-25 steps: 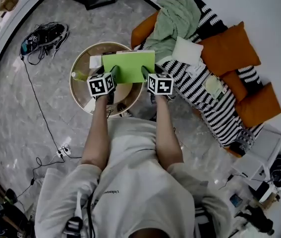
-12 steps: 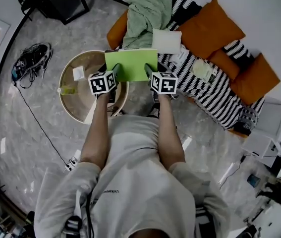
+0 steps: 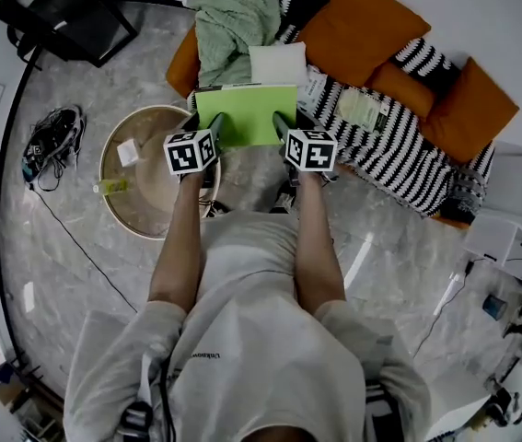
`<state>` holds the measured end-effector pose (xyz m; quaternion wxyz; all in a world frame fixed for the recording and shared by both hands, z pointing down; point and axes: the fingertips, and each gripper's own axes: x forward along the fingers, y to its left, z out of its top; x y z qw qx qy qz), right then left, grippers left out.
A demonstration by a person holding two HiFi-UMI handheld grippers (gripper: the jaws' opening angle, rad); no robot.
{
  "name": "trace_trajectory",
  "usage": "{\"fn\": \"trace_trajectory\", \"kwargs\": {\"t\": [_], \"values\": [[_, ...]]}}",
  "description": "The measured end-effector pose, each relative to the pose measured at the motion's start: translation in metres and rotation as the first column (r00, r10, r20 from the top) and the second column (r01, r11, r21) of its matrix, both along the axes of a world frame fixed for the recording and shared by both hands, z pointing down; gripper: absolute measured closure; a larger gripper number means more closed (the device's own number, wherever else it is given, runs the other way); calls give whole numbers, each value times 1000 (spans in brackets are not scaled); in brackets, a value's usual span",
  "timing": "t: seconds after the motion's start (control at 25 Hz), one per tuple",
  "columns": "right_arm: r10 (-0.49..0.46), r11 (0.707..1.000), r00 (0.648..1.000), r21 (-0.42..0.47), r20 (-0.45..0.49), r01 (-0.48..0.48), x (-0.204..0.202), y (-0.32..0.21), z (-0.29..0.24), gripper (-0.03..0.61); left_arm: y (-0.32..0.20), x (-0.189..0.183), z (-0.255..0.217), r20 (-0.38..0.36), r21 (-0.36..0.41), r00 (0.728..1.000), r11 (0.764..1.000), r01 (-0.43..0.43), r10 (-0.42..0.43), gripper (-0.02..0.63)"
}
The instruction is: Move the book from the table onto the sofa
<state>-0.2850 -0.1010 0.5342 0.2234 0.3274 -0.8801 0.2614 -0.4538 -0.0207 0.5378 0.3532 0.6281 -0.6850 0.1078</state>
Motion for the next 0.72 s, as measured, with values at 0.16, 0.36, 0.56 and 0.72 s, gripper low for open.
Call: {"fn": "trace_trajectory", "kwargs": {"t": [0.16,0.36,0.56,0.72], "values": [[10,1000,1000,-3,19,-10,35,-20,2,380,-21,33,4,4,-4,1000,1000,-24,24,360],[55,998,998,-13,31,-55,75,-38,8,390,-51,66,8,10,-13,997,997,-80,81,360],[136,991,991,-6,7,-136,131,-64,7,391,-89,119,12,15,-16,990,990,-138,138,360],[203,979,979,5,18,-203,176,-80,3,391,-117,161,5,30,2,980,981,-196,195,360]]}}
